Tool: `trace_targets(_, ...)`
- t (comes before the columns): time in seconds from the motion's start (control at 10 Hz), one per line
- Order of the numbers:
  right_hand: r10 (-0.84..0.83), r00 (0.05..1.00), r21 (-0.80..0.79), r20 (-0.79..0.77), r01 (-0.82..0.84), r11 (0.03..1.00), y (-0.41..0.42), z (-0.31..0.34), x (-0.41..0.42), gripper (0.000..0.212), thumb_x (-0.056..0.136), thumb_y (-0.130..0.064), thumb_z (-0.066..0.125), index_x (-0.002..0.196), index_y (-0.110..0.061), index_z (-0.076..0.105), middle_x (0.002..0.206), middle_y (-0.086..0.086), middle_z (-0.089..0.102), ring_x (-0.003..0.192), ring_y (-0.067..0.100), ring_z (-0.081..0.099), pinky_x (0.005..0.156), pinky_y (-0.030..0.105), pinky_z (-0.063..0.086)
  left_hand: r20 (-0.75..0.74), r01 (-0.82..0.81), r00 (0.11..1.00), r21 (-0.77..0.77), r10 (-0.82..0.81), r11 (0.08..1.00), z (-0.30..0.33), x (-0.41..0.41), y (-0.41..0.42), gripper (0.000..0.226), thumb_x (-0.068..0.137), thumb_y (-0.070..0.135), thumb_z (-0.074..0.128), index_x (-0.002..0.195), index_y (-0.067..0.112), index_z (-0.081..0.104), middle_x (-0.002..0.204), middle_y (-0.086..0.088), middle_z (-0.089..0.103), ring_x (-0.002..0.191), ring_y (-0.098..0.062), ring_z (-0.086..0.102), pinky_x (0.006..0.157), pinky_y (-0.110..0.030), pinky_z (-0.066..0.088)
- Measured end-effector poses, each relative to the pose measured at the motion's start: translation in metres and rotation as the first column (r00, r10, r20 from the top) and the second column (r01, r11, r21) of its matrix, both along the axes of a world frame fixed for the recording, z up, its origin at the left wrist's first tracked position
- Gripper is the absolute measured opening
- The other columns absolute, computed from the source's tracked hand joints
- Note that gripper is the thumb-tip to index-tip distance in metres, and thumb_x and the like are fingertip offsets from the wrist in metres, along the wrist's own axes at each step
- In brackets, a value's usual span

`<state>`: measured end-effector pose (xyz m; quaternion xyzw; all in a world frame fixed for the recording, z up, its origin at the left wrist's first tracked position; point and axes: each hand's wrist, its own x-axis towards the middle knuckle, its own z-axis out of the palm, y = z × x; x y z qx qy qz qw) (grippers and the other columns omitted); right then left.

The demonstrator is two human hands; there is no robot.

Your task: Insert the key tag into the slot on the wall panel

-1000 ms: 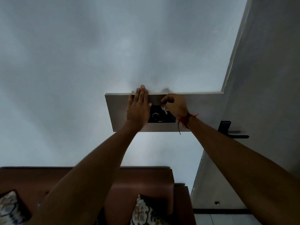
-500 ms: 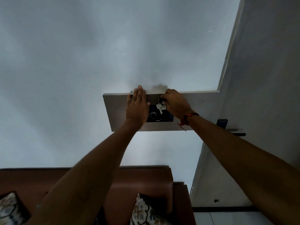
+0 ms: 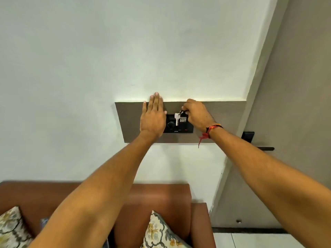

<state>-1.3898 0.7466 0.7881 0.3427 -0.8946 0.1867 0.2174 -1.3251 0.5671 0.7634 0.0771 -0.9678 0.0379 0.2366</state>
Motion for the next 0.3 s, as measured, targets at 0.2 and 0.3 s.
trace_targets(0.2,-0.021,0.999,0.008,0.037,0.021,1.000,-0.002,0.001,0.003,0.031,0.085,0.010,0.055,0.109,-0.001,0.071,0.109,0.013,0.065,0.099,0.034,0.064,0.086,0.046,0.057,0.049,0.025,0.998,0.020,-0.025,1.000,0.008,0.007,-0.002,0.066,0.114,0.040,0.023,0.167,0.008,0.000,0.177,-0.012,-0.006,0.165,-0.027,-0.005,0.135,-0.052,0.007)
trace_targets(0.3,-0.040,0.999,0.088,0.004,0.040,0.995,0.001,0.012,0.015,0.029,0.086,0.002,0.056,0.111,-0.004,0.069,0.113,0.012,0.060,0.106,0.033,0.058,0.084,0.047,0.058,0.073,0.041,0.996,0.013,-0.042,0.999,0.019,0.011,-0.005,0.070,0.113,0.047,0.023,0.168,0.009,0.003,0.177,-0.011,-0.002,0.165,-0.026,-0.002,0.135,-0.054,0.006)
